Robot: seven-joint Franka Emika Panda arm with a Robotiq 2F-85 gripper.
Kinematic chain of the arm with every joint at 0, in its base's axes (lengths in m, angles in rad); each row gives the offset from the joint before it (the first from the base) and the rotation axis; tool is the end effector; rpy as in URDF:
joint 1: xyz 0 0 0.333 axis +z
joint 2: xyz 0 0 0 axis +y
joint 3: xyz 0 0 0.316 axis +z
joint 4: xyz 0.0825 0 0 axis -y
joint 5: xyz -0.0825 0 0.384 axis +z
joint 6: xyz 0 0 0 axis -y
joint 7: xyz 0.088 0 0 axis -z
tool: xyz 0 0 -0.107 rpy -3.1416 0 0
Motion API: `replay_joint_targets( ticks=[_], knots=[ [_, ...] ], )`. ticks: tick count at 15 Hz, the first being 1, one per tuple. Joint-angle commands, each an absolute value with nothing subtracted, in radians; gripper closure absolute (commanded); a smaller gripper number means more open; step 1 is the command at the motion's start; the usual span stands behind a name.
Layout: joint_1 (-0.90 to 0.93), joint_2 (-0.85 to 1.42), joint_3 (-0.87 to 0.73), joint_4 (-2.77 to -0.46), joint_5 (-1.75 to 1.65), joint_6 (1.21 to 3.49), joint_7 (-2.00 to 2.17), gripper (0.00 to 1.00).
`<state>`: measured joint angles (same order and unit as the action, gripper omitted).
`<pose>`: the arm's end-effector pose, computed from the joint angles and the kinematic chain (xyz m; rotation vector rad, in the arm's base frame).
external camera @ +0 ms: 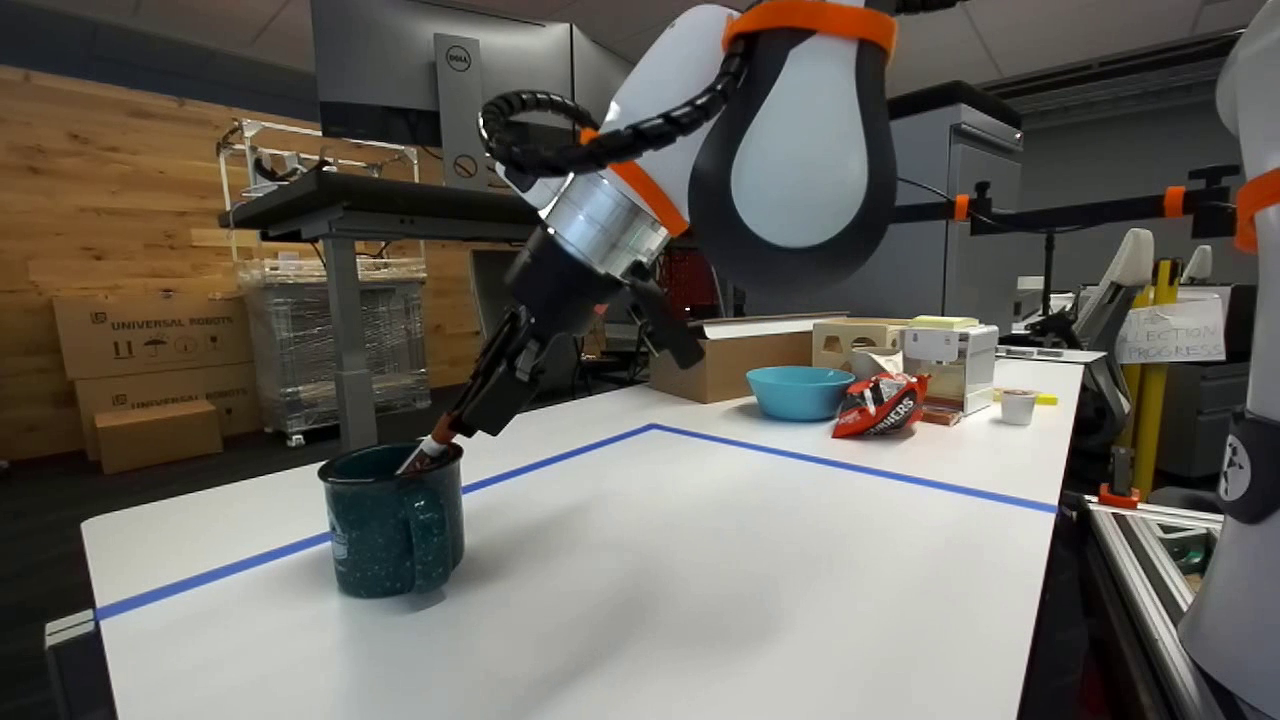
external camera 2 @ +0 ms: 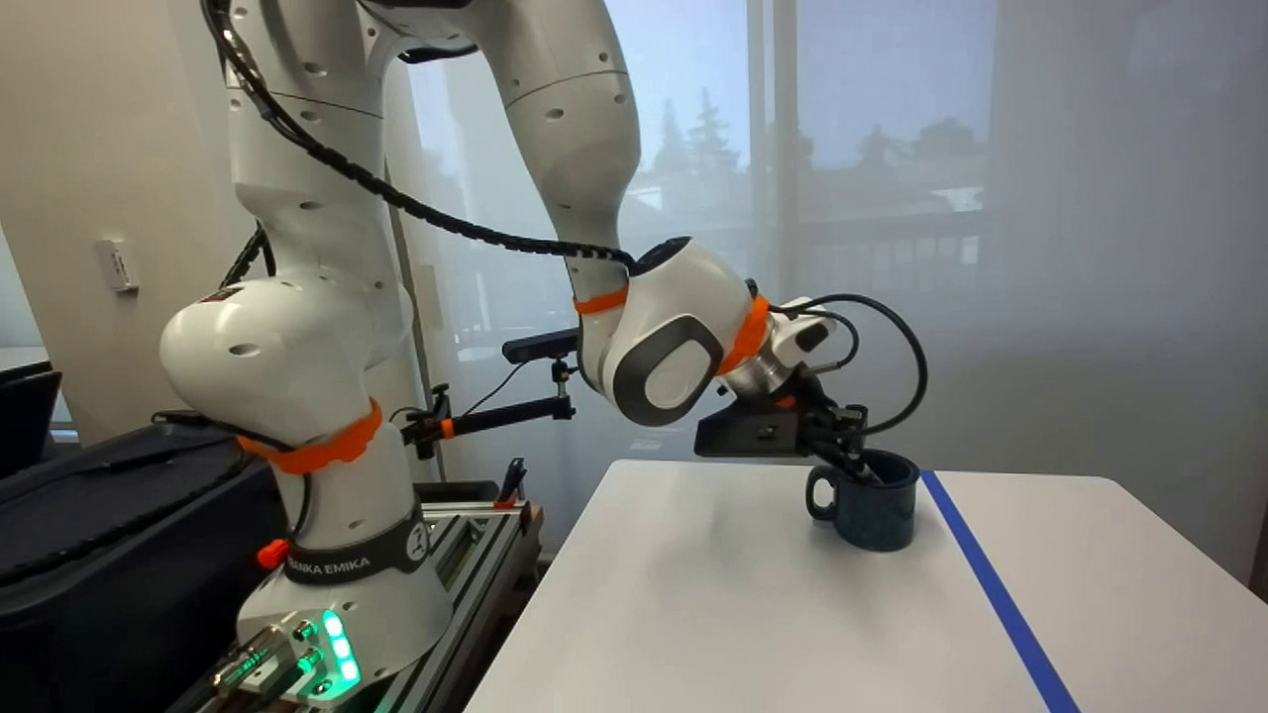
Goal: Remove the marker from the cup and put it on the table
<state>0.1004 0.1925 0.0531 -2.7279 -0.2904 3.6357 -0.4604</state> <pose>0.4268 0.1036 0.2471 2.5935 1.2787 1.0699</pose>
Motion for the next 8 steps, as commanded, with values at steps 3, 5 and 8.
replay_joint_targets(
  ticks=[3, 5, 8],
  knots=[
    [0.246, 0.097, 0.024, -2.75, -0.025, 3.567, -0.627, 0.95],
    [0.3, 0.092, 0.02, -2.744, 0.105, 3.558, -0.716, 0.95],
    [0.385, 0.079, 0.026, -2.755, 0.323, 3.569, -0.871, 0.95]
  ],
)
